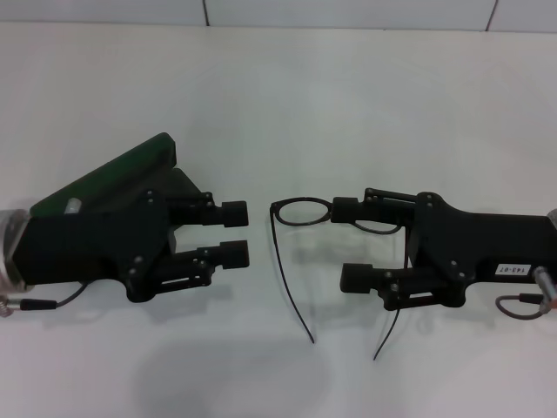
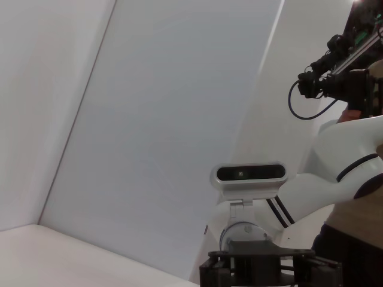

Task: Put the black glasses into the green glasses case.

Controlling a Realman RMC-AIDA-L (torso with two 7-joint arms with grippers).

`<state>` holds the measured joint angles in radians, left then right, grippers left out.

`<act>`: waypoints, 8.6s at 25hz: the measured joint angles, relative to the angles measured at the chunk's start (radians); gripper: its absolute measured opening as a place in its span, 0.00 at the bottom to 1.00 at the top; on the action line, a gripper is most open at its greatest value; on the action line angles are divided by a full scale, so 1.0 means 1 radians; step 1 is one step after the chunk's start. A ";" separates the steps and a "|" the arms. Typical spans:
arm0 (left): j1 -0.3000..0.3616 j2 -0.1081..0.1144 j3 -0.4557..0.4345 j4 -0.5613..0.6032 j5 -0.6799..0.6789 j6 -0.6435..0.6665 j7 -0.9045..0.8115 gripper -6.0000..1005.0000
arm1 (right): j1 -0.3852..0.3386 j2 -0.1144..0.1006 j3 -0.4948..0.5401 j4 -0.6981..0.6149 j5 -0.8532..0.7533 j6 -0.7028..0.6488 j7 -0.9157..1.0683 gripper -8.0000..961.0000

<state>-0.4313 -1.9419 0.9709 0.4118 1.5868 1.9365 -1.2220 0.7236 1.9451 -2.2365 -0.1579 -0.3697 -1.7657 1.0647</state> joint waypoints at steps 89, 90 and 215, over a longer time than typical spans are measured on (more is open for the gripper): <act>-0.348 -0.152 0.710 0.755 1.028 -0.848 -0.885 0.21 | -0.201 0.031 0.303 -0.019 -0.282 -0.137 -0.112 0.89; -0.353 -0.152 0.718 0.746 1.020 -0.854 -0.876 0.21 | -0.204 0.031 0.304 -0.015 -0.281 -0.135 -0.112 0.89; -0.072 -0.161 0.174 -0.213 -0.406 -0.074 0.388 0.02 | -0.038 0.081 0.998 -0.581 -1.094 0.224 0.497 0.04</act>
<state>-0.5032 -2.1028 1.1449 0.1991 1.1806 1.8627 -0.8343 0.6852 2.0263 -1.2387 -0.7393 -1.4637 -1.5419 1.5616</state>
